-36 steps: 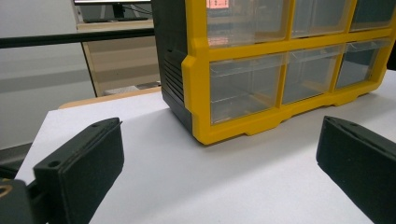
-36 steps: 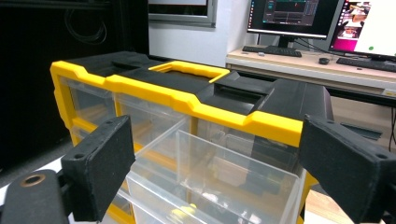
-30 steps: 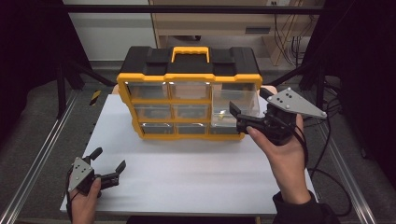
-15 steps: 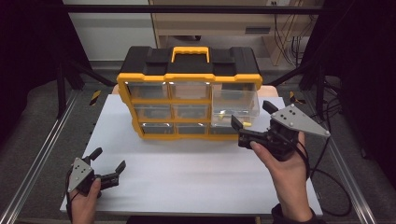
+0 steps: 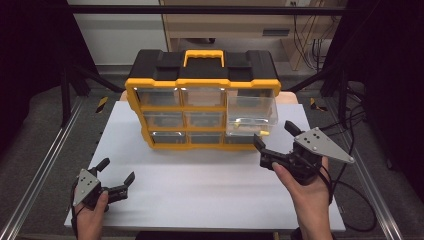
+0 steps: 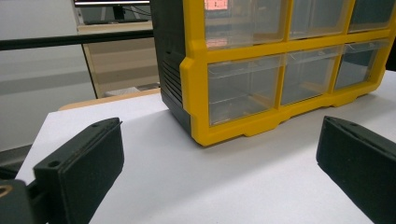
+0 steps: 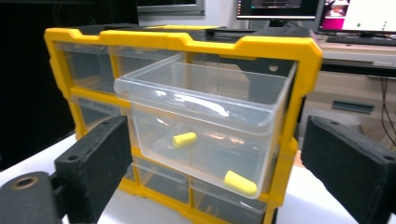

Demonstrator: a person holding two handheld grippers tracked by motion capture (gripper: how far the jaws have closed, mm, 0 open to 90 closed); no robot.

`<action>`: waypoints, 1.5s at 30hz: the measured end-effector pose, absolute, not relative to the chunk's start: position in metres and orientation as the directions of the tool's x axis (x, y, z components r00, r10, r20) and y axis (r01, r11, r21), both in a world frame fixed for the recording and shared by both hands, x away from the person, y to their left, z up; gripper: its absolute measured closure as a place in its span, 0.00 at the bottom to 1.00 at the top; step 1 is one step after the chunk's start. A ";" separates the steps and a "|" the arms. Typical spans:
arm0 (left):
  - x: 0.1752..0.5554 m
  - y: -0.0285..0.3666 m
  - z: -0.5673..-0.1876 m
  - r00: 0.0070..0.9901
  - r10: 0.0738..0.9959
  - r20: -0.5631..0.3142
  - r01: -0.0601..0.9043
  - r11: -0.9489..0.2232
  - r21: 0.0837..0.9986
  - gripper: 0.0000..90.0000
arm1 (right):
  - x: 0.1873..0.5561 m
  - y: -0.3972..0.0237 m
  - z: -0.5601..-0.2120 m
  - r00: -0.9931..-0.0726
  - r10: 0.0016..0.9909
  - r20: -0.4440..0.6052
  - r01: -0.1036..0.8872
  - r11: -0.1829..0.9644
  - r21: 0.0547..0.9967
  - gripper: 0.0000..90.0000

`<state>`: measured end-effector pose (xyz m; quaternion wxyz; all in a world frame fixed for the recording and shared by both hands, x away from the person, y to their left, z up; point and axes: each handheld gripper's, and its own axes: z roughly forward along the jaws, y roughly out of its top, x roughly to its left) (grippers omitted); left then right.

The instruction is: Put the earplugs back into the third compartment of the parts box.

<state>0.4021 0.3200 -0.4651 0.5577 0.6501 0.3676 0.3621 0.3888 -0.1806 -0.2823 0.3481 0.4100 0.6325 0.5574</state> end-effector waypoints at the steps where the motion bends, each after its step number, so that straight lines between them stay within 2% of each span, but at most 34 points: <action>1: 0.402 0.320 -0.465 0.468 0.882 0.061 0.074 -0.107 0.991 0.00 | 0.388 -0.182 -0.283 -0.417 0.909 0.021 0.130 0.037 0.991 0.13; 7: 0.402 0.320 -0.465 0.471 0.880 0.059 0.073 -0.105 0.992 0.00 | 0.385 -0.185 -0.290 -0.397 0.918 0.012 0.127 0.042 0.991 0.23; 18: 0.402 0.320 -0.465 0.469 0.882 0.056 0.072 -0.102 0.992 0.00 | 0.389 -0.182 -0.304 -0.406 0.913 0.021 0.182 0.058 0.982 0.42; 28: 0.403 0.321 -0.465 0.469 0.881 0.055 0.075 -0.102 0.992 0.01 | 0.387 -0.181 -0.309 -0.422 0.906 0.001 0.183 0.084 0.980 0.73; 37: 0.403 0.321 -0.465 0.468 0.882 0.055 0.074 -0.101 0.992 0.01 | 0.389 -0.173 -0.315 -0.460 0.888 -0.016 0.140 0.090 0.986 0.95; 40: 0.403 0.321 -0.464 0.468 0.882 0.056 0.073 -0.102 0.992 0.00 | 0.389 -0.170 -0.317 -0.475 0.880 -0.018 0.133 0.092 0.987 0.99; 45: 0.403 0.321 -0.465 0.467 0.882 0.055 0.074 -0.101 0.992 0.01 | 0.391 -0.167 -0.320 -0.480 0.877 -0.004 0.125 0.073 0.989 1.00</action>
